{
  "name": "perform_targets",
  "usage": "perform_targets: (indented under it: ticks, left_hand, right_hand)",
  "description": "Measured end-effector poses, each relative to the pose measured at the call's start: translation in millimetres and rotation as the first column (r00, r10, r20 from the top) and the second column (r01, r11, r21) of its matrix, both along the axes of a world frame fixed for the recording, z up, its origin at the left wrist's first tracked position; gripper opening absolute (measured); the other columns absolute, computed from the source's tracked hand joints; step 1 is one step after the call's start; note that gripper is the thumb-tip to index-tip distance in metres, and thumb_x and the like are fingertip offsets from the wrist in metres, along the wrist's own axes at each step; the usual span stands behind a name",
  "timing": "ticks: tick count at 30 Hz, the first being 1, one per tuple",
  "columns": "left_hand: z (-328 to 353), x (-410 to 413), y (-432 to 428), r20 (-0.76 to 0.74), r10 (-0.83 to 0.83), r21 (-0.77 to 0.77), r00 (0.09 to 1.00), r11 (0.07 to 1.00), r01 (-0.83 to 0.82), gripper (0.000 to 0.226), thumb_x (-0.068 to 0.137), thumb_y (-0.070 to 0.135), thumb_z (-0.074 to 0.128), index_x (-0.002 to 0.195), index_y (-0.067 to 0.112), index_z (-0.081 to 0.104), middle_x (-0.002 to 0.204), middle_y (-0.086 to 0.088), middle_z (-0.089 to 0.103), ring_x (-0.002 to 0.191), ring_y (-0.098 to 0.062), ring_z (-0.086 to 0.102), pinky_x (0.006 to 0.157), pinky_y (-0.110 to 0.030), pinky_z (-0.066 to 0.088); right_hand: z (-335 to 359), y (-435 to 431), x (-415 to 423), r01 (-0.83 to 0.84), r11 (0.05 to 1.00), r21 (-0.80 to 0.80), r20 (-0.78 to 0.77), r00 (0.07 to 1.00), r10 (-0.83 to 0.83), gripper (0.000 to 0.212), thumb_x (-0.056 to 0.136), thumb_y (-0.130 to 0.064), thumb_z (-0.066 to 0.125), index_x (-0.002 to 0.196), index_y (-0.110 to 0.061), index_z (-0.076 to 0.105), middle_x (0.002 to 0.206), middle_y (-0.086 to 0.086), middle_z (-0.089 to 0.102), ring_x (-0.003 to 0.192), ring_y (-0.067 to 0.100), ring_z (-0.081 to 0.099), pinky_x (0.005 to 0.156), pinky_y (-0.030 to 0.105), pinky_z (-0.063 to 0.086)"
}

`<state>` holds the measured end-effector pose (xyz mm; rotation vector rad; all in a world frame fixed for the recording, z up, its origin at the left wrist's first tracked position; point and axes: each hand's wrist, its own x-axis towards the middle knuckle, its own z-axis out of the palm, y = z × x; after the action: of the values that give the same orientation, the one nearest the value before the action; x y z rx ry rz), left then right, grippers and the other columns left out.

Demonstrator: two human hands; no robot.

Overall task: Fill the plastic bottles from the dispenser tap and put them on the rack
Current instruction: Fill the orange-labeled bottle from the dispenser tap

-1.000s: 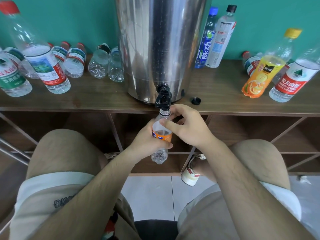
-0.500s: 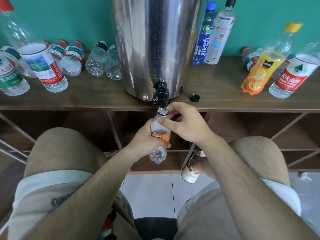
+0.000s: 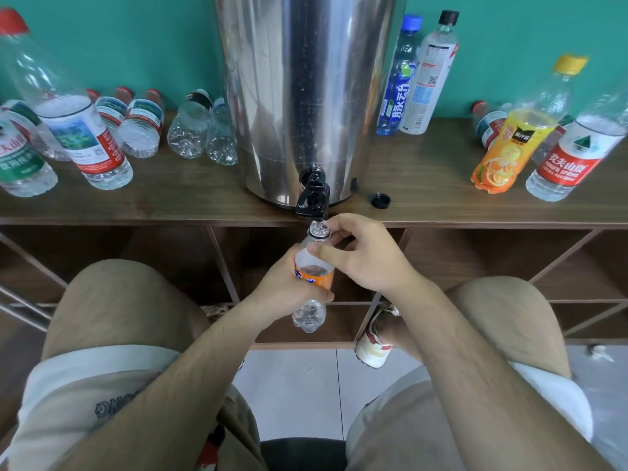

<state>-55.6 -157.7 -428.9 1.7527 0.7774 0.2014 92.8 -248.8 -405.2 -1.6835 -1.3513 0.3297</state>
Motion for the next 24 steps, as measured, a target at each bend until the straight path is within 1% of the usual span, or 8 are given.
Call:
perform_targets:
  ticks: [3, 6, 8, 10, 11, 16, 20, 24]
  left_hand:
    - [0.9, 1.1, -1.9, -0.012, -0.007, 0.016, 1.000, 1.000, 0.007, 0.086, 0.070, 0.005, 0.091, 0.143, 0.023, 0.049, 0.128, -0.002, 0.066, 0.121, -0.020, 0.062, 0.110, -0.049, 0.050]
    - [0.8, 0.9, -1.2, -0.008, -0.004, 0.015, 1.000, 1.000, 0.004, 0.085, 0.070, 0.005, 0.091, 0.143, 0.022, 0.049, 0.129, -0.002, 0.065, 0.122, -0.020, 0.062, 0.110, -0.049, 0.050]
    - [1.3, 1.0, -1.2, -0.018, -0.003, 0.016, 1.000, 1.000, 0.003, 0.085, 0.071, 0.006, 0.091, 0.143, 0.023, 0.049, 0.129, -0.002, 0.065, 0.121, -0.020, 0.062, 0.110, -0.049, 0.050]
    - [1.4, 1.3, -1.1, -0.020, -0.008, 0.019, 1.000, 1.000, 0.009, 0.085, 0.071, 0.007, 0.091, 0.142, 0.023, 0.049, 0.128, -0.001, 0.065, 0.121, -0.020, 0.062, 0.110, -0.049, 0.050]
    - [1.3, 1.5, -1.1, -0.021, -0.012, 0.022, 1.000, 1.000, 0.012, 0.085, 0.071, 0.007, 0.091, 0.143, 0.023, 0.049, 0.129, -0.001, 0.065, 0.121, -0.020, 0.062, 0.110, -0.048, 0.050]
    - [-0.7, 2.4, -0.7, -0.021, -0.023, 0.023, 1.000, 0.999, 0.024, 0.086, 0.072, 0.008, 0.091, 0.144, 0.024, 0.048, 0.130, 0.000, 0.064, 0.121, -0.019, 0.061, 0.110, -0.047, 0.050]
    - [-4.0, 3.2, 0.1, -0.021, -0.032, 0.037, 0.999, 0.999, 0.033, 0.086, 0.071, 0.010, 0.092, 0.143, 0.026, 0.048, 0.127, 0.003, 0.064, 0.119, -0.016, 0.061, 0.104, -0.038, 0.052]
    - [-7.7, 3.2, 2.6, -0.013, -0.021, 0.022, 1.000, 1.000, 0.022, 0.088, 0.070, 0.011, 0.093, 0.143, 0.030, 0.048, 0.124, 0.008, 0.064, 0.114, -0.012, 0.062, 0.091, -0.026, 0.051]
  right_hand:
    - [1.5, -0.7, 0.3, -0.001, 1.000, -0.006, 0.000, 1.000, 0.001, 0.014, 0.084, -0.043, 0.079, 0.091, -0.037, 0.070, 0.089, -0.011, 0.071, 0.088, 0.007, 0.069, 0.069, 0.011, 0.044]
    - [2.7, 1.6, 0.0, 0.000, 1.000, -0.022, 0.004, 1.000, 0.000, 0.018, 0.085, -0.036, 0.084, 0.085, -0.042, 0.066, 0.087, -0.014, 0.070, 0.087, 0.006, 0.068, 0.071, 0.014, 0.046]
    - [3.2, 2.9, 0.4, 0.008, 0.999, -0.033, 0.001, 1.000, -0.008, 0.019, 0.085, -0.033, 0.085, 0.086, -0.040, 0.067, 0.088, -0.012, 0.070, 0.086, 0.008, 0.068, 0.075, 0.022, 0.052]
    - [3.4, 3.3, 1.1, 0.011, 0.998, -0.054, -0.017, 1.000, -0.012, 0.014, 0.085, -0.033, 0.084, 0.091, -0.029, 0.073, 0.091, -0.008, 0.072, 0.087, 0.010, 0.068, 0.079, 0.032, 0.057]
    - [3.4, 3.3, 1.4, 0.013, 0.998, -0.061, -0.021, 1.000, -0.015, 0.016, 0.085, -0.034, 0.084, 0.094, -0.024, 0.074, 0.092, -0.006, 0.072, 0.087, 0.011, 0.069, 0.080, 0.035, 0.057]
    - [3.9, 0.8, 1.3, 0.033, 0.996, -0.084, -0.013, 0.999, -0.034, 0.018, 0.086, -0.038, 0.082, 0.095, -0.026, 0.073, 0.092, -0.007, 0.072, 0.087, 0.009, 0.068, 0.076, 0.032, 0.056]
    - [5.1, 0.2, 0.1, 0.035, 0.995, -0.095, 0.012, 0.999, -0.034, 0.024, 0.088, -0.039, 0.081, 0.101, -0.019, 0.075, 0.094, -0.005, 0.072, 0.089, 0.011, 0.068, 0.079, 0.038, 0.057]
    - [6.7, 0.3, -1.0, 0.032, 0.995, -0.098, 0.002, 0.999, -0.032, 0.025, 0.089, -0.035, 0.082, 0.102, -0.015, 0.075, 0.095, -0.001, 0.072, 0.089, 0.015, 0.068, 0.081, 0.041, 0.056]
